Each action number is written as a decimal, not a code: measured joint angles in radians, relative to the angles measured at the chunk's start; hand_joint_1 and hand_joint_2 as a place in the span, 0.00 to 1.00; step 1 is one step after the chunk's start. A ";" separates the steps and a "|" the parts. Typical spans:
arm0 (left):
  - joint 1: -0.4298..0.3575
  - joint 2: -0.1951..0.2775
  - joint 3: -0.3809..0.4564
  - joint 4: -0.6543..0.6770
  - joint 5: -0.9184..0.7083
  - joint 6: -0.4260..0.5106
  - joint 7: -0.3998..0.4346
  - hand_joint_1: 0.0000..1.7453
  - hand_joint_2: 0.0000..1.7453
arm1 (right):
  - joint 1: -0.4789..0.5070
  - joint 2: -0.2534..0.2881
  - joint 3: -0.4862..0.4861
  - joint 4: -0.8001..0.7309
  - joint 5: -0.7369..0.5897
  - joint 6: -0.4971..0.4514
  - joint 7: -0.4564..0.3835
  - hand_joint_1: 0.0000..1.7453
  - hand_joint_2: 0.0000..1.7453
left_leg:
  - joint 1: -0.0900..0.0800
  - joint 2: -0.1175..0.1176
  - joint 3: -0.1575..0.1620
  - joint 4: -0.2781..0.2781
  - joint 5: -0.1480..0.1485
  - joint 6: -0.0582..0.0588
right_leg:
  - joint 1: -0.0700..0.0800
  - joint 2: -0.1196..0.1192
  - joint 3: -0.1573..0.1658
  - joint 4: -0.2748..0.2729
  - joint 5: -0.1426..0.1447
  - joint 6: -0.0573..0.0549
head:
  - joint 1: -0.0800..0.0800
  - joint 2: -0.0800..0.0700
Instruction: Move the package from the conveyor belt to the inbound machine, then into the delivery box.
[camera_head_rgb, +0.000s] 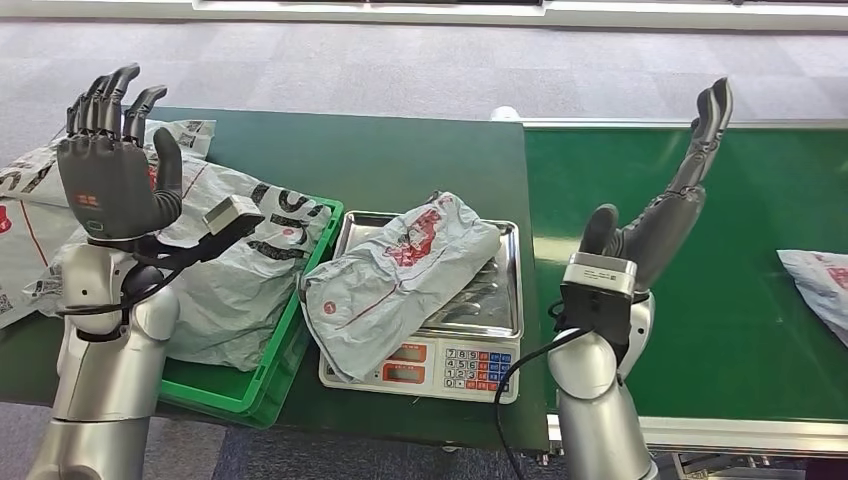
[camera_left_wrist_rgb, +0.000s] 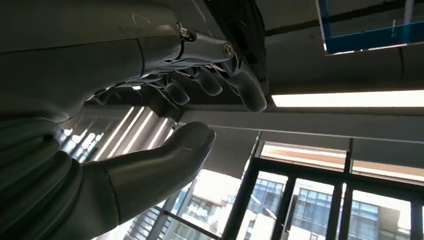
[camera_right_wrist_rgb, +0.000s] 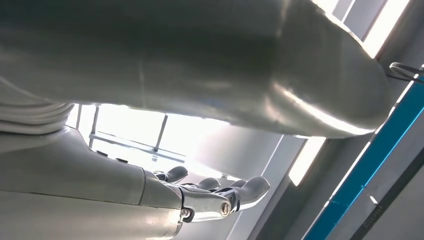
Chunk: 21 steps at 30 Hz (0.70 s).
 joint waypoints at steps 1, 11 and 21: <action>-0.001 -0.001 0.000 0.011 -0.059 0.005 0.024 1.00 1.00 | -0.003 0.002 0.000 0.000 -0.001 0.002 0.001 0.00 0.00 | 0.000 0.000 0.000 0.000 0.000 0.000 | 0.000 0.000 0.000 0.000 0.000 0.000 | 0.000 0.000; -0.011 -0.027 -0.046 0.270 -0.086 -0.155 0.015 0.00 1.00 | -0.023 0.016 0.000 0.000 -0.012 0.014 -0.014 0.00 0.00 | -0.001 -0.001 -0.001 0.000 0.000 0.000 | 0.000 -0.001 -0.001 0.000 0.000 0.000 | 0.000 0.000; -0.016 -0.068 -0.086 0.385 0.623 -0.741 -0.446 0.00 1.00 | -0.047 0.015 0.000 0.025 -0.050 0.004 -0.034 0.00 0.00 | -0.001 -0.001 -0.003 0.000 0.000 0.000 | -0.001 -0.001 -0.002 0.000 0.001 0.000 | 0.000 0.000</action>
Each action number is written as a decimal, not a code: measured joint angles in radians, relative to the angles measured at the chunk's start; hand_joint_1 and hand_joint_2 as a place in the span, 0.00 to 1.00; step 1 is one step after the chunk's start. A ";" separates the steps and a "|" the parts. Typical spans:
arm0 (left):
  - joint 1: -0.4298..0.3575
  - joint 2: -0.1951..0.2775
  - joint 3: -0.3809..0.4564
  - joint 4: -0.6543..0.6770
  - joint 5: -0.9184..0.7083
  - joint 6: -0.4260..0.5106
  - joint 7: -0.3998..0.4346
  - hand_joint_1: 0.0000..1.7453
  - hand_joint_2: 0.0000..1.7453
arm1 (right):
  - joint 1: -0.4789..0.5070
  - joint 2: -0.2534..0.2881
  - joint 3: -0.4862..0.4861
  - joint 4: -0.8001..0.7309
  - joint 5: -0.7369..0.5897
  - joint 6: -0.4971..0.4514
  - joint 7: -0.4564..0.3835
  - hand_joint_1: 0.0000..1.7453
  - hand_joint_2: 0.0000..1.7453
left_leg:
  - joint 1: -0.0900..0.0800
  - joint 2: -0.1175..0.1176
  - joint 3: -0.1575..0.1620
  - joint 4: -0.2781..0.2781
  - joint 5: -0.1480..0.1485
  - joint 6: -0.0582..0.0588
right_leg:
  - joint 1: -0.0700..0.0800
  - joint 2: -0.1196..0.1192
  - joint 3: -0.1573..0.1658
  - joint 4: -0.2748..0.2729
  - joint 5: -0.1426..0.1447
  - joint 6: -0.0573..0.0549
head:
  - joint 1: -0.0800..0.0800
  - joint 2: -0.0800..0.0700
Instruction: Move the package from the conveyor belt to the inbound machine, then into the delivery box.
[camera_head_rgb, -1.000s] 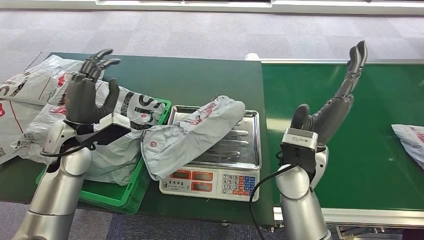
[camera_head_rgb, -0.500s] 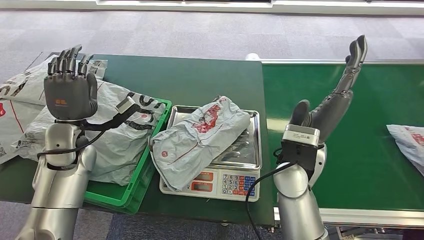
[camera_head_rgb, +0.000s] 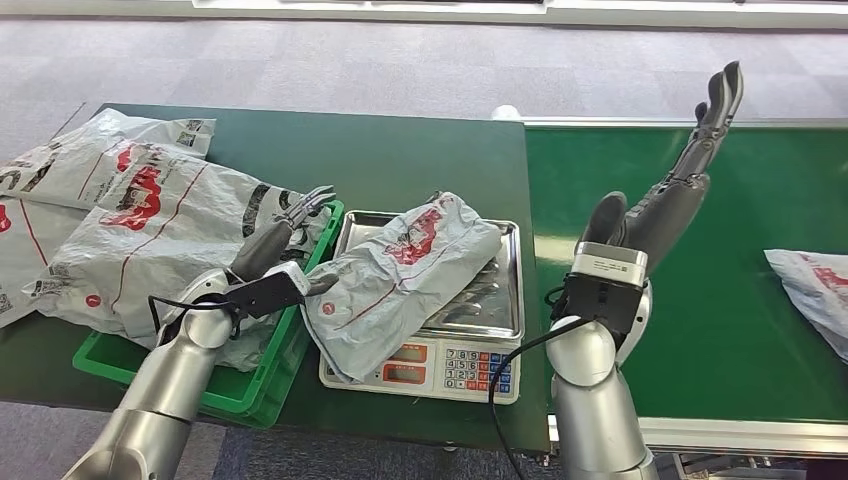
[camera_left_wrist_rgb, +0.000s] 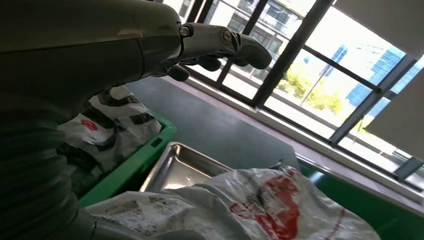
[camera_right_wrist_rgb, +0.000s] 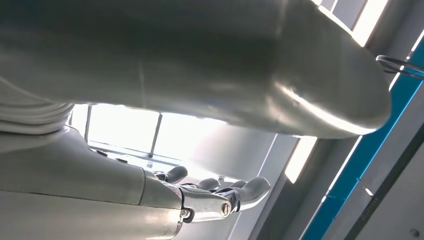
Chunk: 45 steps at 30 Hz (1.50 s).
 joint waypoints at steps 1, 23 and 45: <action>0.001 0.000 -0.009 -0.008 0.037 -0.025 -0.002 0.00 1.00 | -0.004 0.000 0.000 0.004 -0.001 0.000 0.002 0.00 0.00 | 0.000 0.000 0.000 0.000 0.000 0.000 | 0.000 0.000 0.000 0.000 0.000 0.000 | 0.000 0.000; 0.069 0.030 -0.038 -0.469 0.163 -0.242 0.004 0.00 1.00 | -0.011 -0.006 -0.005 0.026 -0.008 -0.012 -0.009 0.00 0.00 | 0.000 0.000 0.000 0.000 0.000 0.000 | 0.000 0.000 0.000 0.000 0.000 0.000 | 0.000 0.000; -0.009 0.071 -0.307 -0.137 -0.116 -0.111 0.015 0.00 1.00 | -0.012 -0.007 -0.015 0.026 0.008 -0.015 0.004 0.00 0.00 | 0.000 0.001 0.000 0.000 0.001 0.000 | 0.000 0.000 -0.001 0.000 0.000 0.000 | 0.000 0.000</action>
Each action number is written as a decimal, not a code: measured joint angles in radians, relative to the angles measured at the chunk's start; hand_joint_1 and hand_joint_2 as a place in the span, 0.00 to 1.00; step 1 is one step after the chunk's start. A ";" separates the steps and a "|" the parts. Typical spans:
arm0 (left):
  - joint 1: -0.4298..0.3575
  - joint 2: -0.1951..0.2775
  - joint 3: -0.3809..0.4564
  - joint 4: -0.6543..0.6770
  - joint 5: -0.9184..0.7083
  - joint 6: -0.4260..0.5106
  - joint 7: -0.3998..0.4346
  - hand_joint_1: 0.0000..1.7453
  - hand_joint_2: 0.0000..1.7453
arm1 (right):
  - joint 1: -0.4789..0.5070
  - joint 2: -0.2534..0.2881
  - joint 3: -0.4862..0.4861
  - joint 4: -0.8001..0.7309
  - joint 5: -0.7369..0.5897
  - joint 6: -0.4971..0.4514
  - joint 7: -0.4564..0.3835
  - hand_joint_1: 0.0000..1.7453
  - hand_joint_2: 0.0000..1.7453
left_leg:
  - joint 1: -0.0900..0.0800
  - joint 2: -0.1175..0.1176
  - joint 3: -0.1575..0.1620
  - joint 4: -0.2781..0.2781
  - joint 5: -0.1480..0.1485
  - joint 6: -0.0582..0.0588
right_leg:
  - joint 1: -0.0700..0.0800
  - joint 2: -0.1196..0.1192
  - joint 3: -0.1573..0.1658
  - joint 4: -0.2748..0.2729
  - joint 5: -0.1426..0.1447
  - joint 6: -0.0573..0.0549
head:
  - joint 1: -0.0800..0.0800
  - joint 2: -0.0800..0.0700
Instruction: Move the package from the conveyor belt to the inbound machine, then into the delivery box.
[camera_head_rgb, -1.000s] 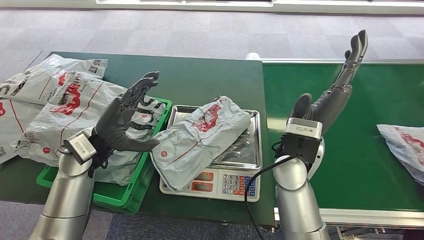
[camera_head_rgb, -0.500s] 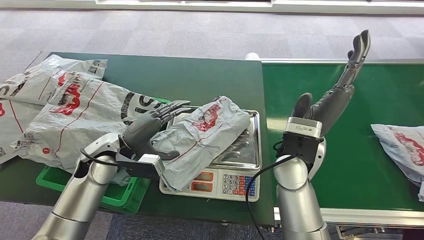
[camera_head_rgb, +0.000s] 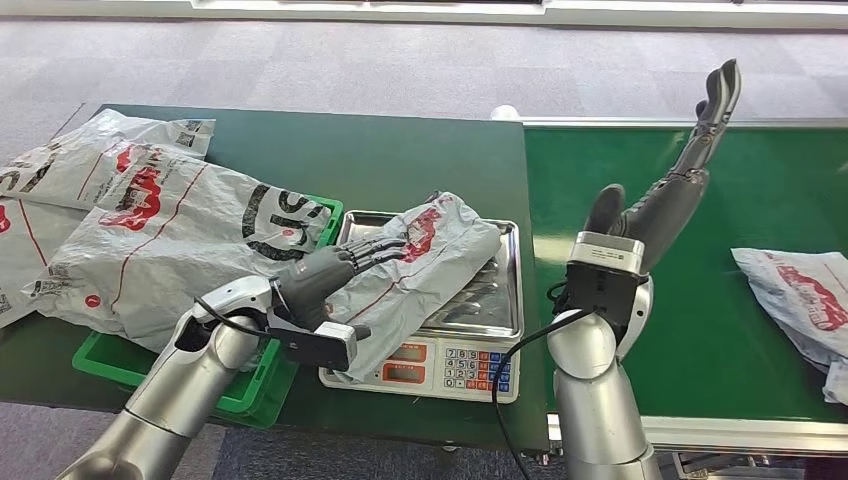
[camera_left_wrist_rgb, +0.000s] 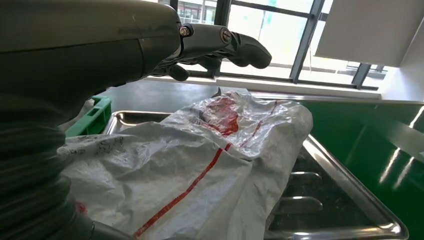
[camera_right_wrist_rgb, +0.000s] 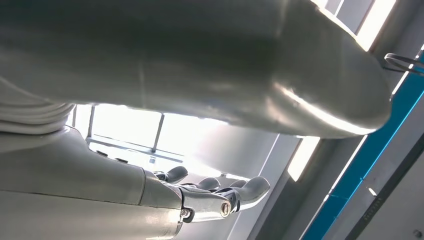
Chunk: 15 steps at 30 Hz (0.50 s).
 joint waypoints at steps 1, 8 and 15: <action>-0.002 0.000 -0.008 0.010 -0.002 0.001 0.001 0.00 1.00 | 0.000 0.000 0.000 0.000 0.000 0.000 0.000 0.00 0.00 | 0.000 0.000 0.000 0.000 0.000 0.000 | 0.000 0.000 0.000 0.000 0.000 0.000 | 0.000 0.000; -0.004 0.000 -0.071 0.089 -0.042 0.026 0.038 0.50 1.00 | -0.005 0.000 0.000 0.007 -0.001 -0.013 0.002 0.00 0.00 | 0.000 0.000 0.000 0.000 0.000 0.000 | 0.000 0.000 0.000 0.000 0.000 0.000 | 0.000 0.000; -0.001 0.000 -0.115 0.157 -0.099 0.084 0.088 1.00 1.00 | -0.006 0.000 0.000 0.008 -0.005 -0.018 0.007 0.00 0.00 | 0.000 0.000 -0.001 0.000 0.000 0.000 | 0.000 0.000 0.000 0.000 0.000 0.000 | 0.000 0.000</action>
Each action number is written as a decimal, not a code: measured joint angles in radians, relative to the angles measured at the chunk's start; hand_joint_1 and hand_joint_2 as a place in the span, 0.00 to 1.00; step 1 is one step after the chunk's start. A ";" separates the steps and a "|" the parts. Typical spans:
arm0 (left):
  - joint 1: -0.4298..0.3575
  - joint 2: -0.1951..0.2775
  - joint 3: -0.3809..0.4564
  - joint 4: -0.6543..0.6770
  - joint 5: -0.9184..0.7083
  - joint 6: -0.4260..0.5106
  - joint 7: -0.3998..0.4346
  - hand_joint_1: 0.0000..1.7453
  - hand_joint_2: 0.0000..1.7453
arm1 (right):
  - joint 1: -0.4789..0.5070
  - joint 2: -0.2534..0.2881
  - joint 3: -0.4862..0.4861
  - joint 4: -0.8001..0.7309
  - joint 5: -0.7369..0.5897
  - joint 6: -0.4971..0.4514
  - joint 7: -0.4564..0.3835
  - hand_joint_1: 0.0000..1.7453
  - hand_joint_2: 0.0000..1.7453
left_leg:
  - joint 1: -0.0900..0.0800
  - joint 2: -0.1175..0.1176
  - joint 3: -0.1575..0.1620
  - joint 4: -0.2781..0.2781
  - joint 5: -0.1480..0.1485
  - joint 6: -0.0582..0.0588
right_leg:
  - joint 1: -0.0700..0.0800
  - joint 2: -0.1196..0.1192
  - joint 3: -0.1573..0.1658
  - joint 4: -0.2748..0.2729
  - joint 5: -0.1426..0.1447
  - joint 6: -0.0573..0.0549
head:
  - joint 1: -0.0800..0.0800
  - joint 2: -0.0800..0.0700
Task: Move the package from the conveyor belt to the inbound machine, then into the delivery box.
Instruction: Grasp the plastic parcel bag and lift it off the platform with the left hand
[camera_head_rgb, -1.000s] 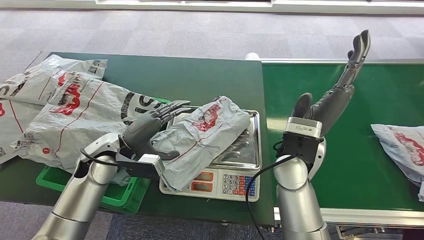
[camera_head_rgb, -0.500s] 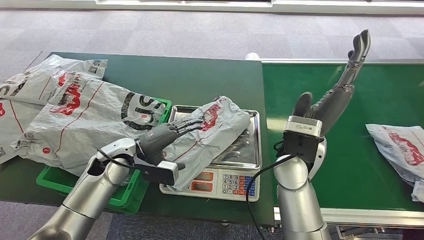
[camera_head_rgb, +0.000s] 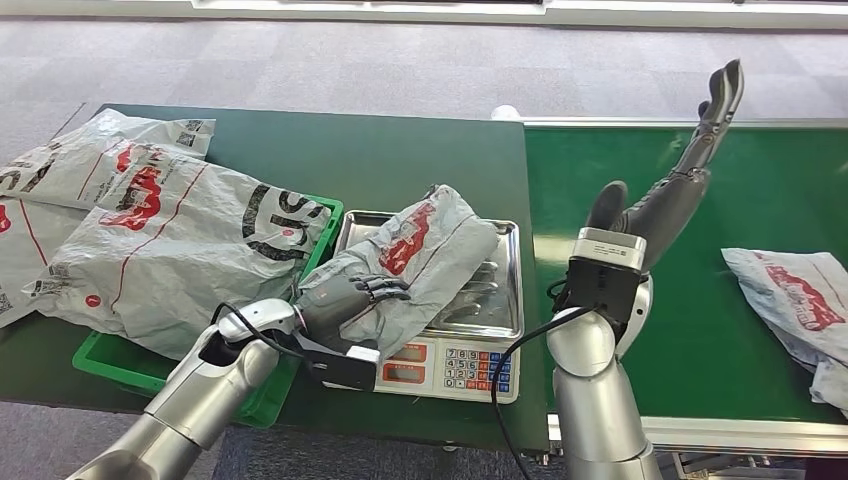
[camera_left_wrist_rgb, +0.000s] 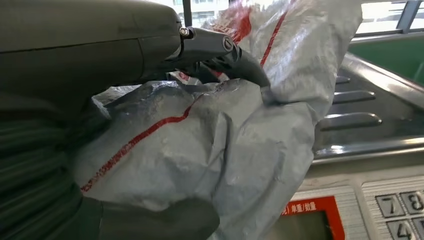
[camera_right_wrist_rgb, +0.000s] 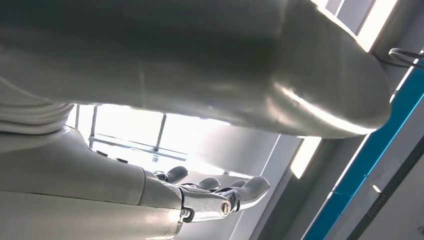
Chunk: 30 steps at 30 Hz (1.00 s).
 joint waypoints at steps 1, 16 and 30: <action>0.000 0.000 -0.003 0.007 -0.003 0.005 0.002 1.00 1.00 | 0.000 0.000 0.000 0.000 0.000 0.000 0.000 0.00 0.00 | 0.000 0.000 0.000 0.000 0.000 0.000 | 0.000 0.000 0.000 0.000 0.000 0.000 | 0.000 0.000; -0.005 0.002 -0.018 0.039 -0.006 0.021 0.005 1.00 1.00 | 0.000 0.000 0.000 0.000 0.001 0.000 0.003 0.00 0.00 | 0.000 0.000 0.001 0.000 0.000 0.000 | 0.000 0.000 0.001 0.000 0.000 0.000 | 0.000 0.000; -0.002 0.009 -0.018 0.036 -0.006 0.032 0.005 1.00 1.00 | 0.000 0.000 0.000 -0.001 0.002 0.000 0.009 0.00 0.00 | 0.000 0.000 0.001 0.000 0.000 0.000 | 0.000 0.000 0.001 0.000 0.000 0.000 | 0.000 0.000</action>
